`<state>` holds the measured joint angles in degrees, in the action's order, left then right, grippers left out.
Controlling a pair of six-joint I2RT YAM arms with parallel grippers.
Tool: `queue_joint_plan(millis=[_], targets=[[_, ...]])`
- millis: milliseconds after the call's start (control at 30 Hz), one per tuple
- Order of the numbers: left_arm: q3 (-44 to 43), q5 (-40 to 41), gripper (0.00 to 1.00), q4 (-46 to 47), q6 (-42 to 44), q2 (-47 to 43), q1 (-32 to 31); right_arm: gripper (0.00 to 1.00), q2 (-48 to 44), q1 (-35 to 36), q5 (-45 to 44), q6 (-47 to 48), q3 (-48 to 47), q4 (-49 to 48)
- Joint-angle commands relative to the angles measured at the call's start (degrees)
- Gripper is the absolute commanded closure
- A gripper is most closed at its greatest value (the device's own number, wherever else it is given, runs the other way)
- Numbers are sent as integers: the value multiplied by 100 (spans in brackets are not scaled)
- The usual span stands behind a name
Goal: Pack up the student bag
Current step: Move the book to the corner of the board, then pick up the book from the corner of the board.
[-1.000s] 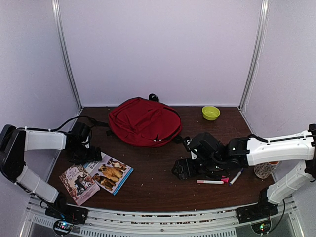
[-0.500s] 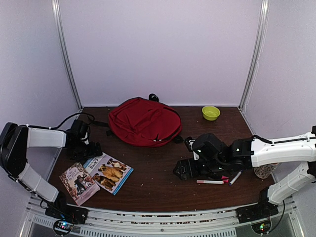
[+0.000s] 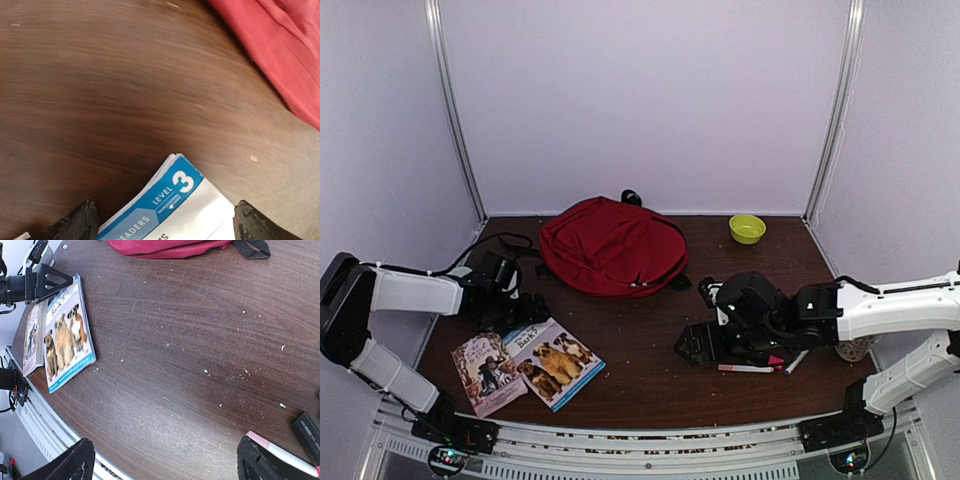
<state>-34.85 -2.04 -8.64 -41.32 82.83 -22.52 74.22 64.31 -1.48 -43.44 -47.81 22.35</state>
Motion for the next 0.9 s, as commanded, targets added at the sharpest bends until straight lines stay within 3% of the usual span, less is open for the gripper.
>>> queue_joint_plan(millis=[0,333,567,867], targets=[[251,-552,4,-191,-764,349,-609,0,-214,40,-88,-8,210,-120],[-519,-346,5,-209,-1162,640,-1889,0,-386,41,-8,-50,477,-288],[-1116,633,4,-1767,-755,-224,-2028,0,-290,134,226,9,487,-901],[-463,743,4,-3028,-1147,-1812,-2098,0,317,193,527,13,150,-1411]])
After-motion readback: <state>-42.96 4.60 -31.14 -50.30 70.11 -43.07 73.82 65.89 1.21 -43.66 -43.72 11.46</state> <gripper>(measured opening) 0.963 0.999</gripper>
